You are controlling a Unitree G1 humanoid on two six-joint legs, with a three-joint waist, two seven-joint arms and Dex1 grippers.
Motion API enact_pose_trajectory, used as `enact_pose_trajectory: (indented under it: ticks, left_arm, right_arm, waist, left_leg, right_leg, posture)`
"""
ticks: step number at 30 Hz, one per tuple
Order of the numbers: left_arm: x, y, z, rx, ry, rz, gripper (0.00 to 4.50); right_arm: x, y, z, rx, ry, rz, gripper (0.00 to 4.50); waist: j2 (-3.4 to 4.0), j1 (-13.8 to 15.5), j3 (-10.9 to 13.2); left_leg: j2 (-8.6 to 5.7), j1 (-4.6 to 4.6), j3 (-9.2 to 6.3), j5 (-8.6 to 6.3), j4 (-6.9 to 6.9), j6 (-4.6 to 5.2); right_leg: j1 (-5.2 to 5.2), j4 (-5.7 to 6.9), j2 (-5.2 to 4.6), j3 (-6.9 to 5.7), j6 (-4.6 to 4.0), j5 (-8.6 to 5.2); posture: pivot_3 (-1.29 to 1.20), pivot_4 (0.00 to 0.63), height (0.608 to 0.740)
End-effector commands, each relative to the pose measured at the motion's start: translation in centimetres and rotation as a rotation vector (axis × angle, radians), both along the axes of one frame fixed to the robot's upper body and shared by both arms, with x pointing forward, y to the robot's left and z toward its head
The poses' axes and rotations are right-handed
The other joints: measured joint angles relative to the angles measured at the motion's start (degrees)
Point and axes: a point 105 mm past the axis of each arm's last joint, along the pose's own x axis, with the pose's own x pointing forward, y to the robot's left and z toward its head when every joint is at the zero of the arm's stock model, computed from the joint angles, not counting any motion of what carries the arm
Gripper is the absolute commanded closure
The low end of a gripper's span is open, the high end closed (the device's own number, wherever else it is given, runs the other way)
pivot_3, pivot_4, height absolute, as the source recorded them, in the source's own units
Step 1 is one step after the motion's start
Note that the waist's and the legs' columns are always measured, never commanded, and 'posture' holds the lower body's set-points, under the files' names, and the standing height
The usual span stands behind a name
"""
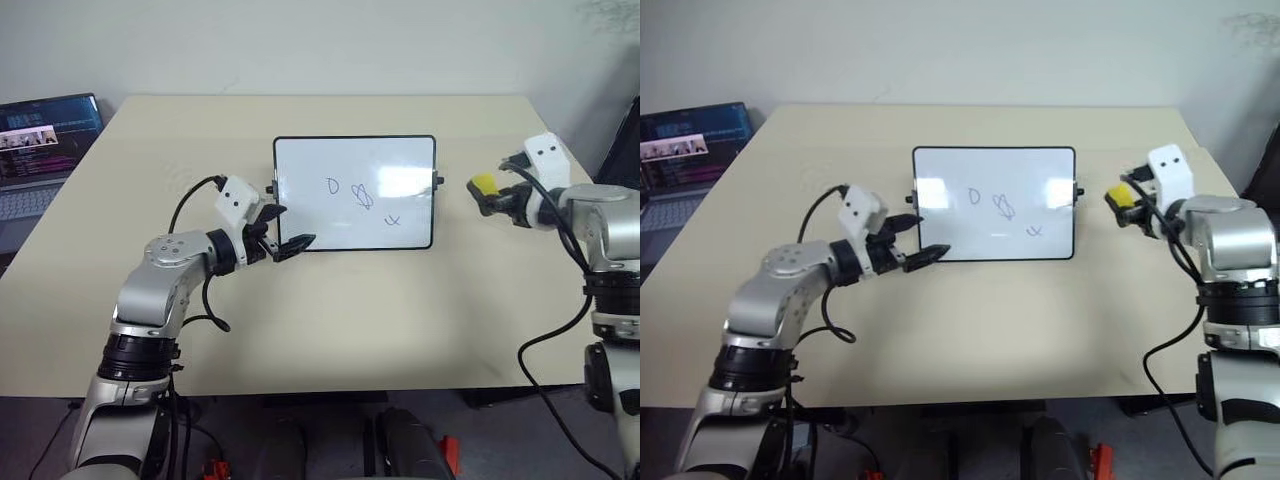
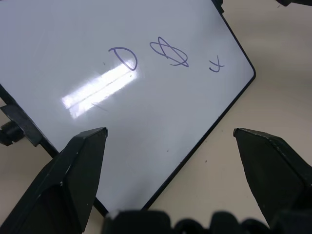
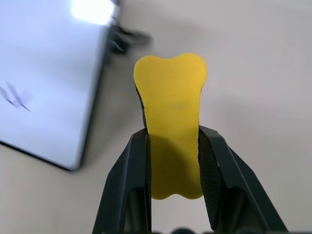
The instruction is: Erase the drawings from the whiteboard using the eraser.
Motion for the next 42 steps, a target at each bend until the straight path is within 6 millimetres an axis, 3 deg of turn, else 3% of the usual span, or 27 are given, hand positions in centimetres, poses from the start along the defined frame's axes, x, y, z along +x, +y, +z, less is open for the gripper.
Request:
enact_pose_trajectory:
  ticks: [1,5,14,27,39,42]
  left_arm:
    - [0.0,0.3,1.5,0.010,-0.074,0.023,0.00]
    - [0.1,0.4,1.7,0.010,-0.086,0.041,0.00]
    - [0.0,0.8,1.8,0.038,-0.094,0.057,0.00]
    - [-0.3,0.8,2.2,0.052,-0.106,0.056,0.00]
    - [-0.5,0.8,2.3,0.060,-0.117,0.062,0.00]
    - [-0.7,0.4,1.8,0.071,-0.105,0.048,0.00]
  right_arm:
    - [-0.4,6.1,4.5,-0.032,-0.181,0.185,3.54]
    - [-0.5,10.4,4.4,-0.064,-0.200,0.301,3.54]
    - [1.3,15.8,5.0,-0.093,-0.278,0.401,3.54]
    - [3.2,17.4,7.9,-0.077,-0.392,0.375,3.54]
    - [3.5,17.9,7.3,-0.081,-0.379,0.394,3.54]
    - [3.6,18.5,6.1,-0.115,-0.347,0.424,3.54]
  waist:
    - [0.05,-0.4,0.0]
    - [0.04,-0.2,0.0]
    - [0.03,0.0,0.0]
    - [0.04,-0.1,0.0]
    - [0.04,-0.2,0.0]
    - [0.04,-0.2,0.0]
  left_leg:
    - [0.01,0.01,0.01,0.00,0.00,0.00]
    - [0.04,-0.01,-0.05,0.00,-0.03,0.00]
    - [0.02,-0.08,-0.07,0.00,-0.03,0.00]
    - [0.03,-0.11,-0.07,0.00,-0.09,0.00]
    - [0.03,-0.11,-0.07,0.00,-0.11,0.00]
    - [0.03,-0.11,-0.07,0.00,-0.11,0.00]
  right_leg:
    - [-0.01,0.04,0.00,0.01,0.00,0.00]
    - [-0.04,0.06,0.02,-0.05,-0.01,0.00]
    - [-0.12,0.07,0.01,-0.08,-0.02,0.01]
    - [-0.18,0.09,0.01,-0.08,-0.03,0.01]
    - [-0.19,0.10,0.01,-0.08,-0.03,0.01]
    - [-0.19,0.10,0.01,-0.08,-0.03,0.01]
  posture:
    - [0.00,0.150,0.740]
    - [0.00,0.150,0.740]
    - [0.00,0.150,0.740]
    - [0.00,0.150,0.740]
    - [0.00,0.150,0.740]
    - [0.00,0.150,0.740]
